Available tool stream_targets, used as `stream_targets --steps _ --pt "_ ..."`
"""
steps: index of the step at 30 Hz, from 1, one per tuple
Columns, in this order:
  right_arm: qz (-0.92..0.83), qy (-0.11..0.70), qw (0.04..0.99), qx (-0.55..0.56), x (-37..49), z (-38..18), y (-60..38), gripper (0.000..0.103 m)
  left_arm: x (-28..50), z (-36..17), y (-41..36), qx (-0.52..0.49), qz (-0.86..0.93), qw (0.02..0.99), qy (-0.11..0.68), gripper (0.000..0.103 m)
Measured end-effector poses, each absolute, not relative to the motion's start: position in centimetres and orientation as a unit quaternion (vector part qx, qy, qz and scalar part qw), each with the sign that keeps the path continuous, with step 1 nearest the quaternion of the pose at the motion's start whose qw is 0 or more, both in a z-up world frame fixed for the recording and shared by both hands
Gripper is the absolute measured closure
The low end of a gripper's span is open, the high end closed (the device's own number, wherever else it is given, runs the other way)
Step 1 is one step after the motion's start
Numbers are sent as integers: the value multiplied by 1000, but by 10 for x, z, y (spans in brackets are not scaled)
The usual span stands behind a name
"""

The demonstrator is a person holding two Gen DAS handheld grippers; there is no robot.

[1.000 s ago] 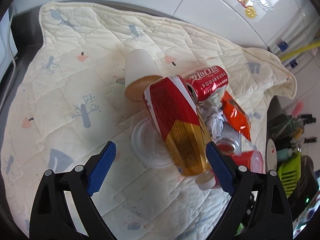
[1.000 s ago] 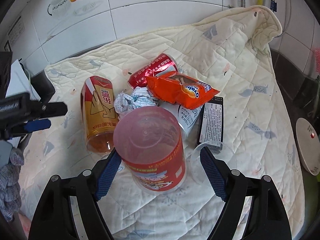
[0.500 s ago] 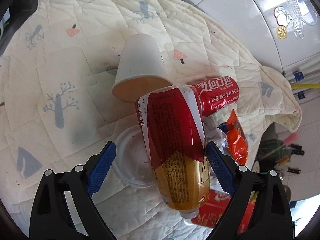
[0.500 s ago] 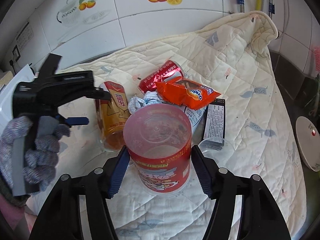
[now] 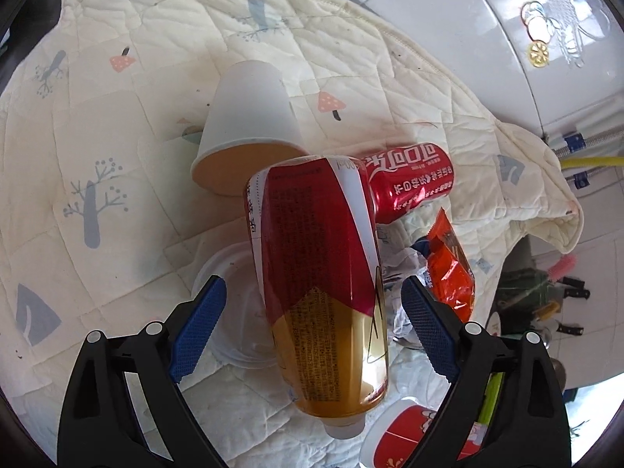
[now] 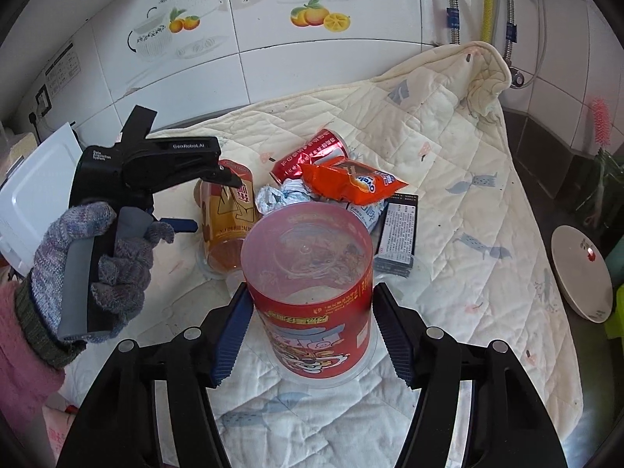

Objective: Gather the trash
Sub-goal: 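Close the left tool on the drink bottle while the right tool grasps the red canister, then lift the drink bottle and drop it into the green basket with the left tool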

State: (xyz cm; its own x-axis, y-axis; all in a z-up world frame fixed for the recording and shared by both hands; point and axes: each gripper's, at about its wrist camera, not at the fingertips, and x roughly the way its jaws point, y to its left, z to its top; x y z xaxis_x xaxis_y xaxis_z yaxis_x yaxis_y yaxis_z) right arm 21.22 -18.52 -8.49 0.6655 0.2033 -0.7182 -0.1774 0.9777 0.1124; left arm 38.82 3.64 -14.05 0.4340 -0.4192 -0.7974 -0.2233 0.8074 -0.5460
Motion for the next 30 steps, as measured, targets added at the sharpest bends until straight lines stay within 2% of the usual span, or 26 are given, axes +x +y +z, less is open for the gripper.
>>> stream_targets --steps 9,10,11,13,21,30 --pt "94 399 912 26 197 -87 -195 42 390 -147 27 -284 -60 793 536 15" --pt "93 399 912 27 194 -87 -197 42 390 -149 27 -282 -58 792 538 16" --pt "92 399 912 29 191 -86 -198 42 390 -150 27 -283 -58 792 537 27" --pt "90 399 912 34 185 -85 -202 42 390 -151 27 -293 -79 789 534 35" --pt "83 394 914 50 154 -76 -218 42 365 -134 22 -275 -91 807 515 36" --pt "81 391 916 46 103 -70 -233 42 303 -101 18 -233 -118 834 487 36"
